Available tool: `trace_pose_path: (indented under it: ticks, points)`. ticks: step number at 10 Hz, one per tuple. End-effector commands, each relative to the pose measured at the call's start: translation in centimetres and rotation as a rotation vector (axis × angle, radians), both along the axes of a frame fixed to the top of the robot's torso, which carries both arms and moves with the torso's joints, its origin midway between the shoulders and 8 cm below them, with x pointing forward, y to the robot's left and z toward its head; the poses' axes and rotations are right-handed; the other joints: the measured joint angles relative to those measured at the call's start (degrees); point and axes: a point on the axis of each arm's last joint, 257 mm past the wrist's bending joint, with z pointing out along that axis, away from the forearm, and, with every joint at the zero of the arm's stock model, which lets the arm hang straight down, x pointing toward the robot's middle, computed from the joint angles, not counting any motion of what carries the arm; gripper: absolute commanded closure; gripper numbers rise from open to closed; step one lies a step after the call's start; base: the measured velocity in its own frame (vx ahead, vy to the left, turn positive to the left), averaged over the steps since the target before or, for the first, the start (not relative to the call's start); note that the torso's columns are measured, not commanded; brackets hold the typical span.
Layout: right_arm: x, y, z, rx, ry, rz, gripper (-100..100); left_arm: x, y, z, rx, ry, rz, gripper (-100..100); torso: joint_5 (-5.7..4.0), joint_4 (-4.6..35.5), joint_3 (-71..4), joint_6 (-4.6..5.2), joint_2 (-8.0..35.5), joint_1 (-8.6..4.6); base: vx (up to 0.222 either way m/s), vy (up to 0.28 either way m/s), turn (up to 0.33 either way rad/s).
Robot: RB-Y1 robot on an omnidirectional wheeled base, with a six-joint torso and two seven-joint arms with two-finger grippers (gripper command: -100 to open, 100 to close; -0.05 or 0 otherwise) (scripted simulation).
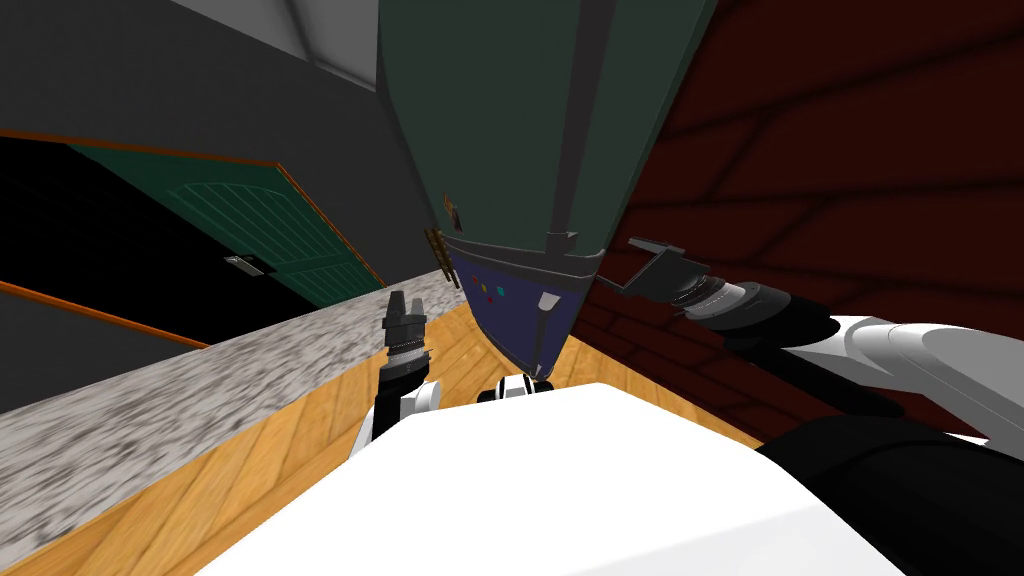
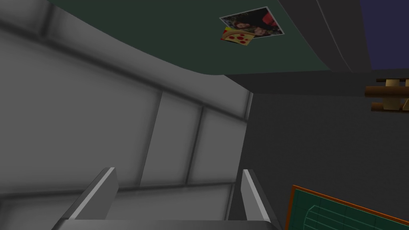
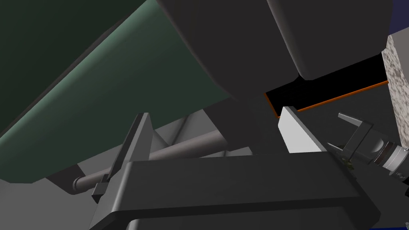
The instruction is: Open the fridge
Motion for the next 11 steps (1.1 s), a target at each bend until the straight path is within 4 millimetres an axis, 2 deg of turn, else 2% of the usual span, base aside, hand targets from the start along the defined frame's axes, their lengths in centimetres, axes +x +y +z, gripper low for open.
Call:
trace_pose_path:
  ticks: [1,2,5,7,10,11]
  points:
    - [0.0,0.0,0.0,-0.001,0.0,0.0,-100,0.0,0.0,0.0,0.0,0.0,0.0,0,0.02,0.0,0.0,0.02,-0.01,0.08,-0.009,-0.013,0.036]
    - [0.0,0.3,0.3,-0.058,-0.015,-0.004,-100,0.0,0.0,0.0,0.0,0.0,0.0,0,0.05,0.0,-0.01,0.01,-0.02,0.13,0.023,0.031,-0.088]
    - [0.0,0.3,0.3,-0.058,-0.015,-0.004,-100,0.0,0.0,0.0,0.0,0.0,0.0,0,0.06,-0.02,-0.04,0.0,-0.05,0.14,0.007,0.029,0.006]
    - [-0.2,1.2,0.9,-0.161,-0.046,-0.003,-100,0.0,0.0,0.0,0.0,0.0,0.0,0,0.07,-0.02,-0.05,0.03,-0.09,0.22,0.042,0.077,0.007]
    - [-1.2,4.3,1.7,-0.319,-0.105,0.035,-100,0.0,0.0,0.0,0.0,0.0,0.0,0,0.08,-0.03,-0.08,0.03,-0.09,0.17,0.061,0.099,-0.039]
    - [-1.0,3.6,1.7,-0.291,-0.093,0.024,-100,0.0,0.0,0.0,0.0,0.0,0.0,0,0.01,0.02,0.04,0.02,0.07,0.01,0.016,0.034,-0.004]
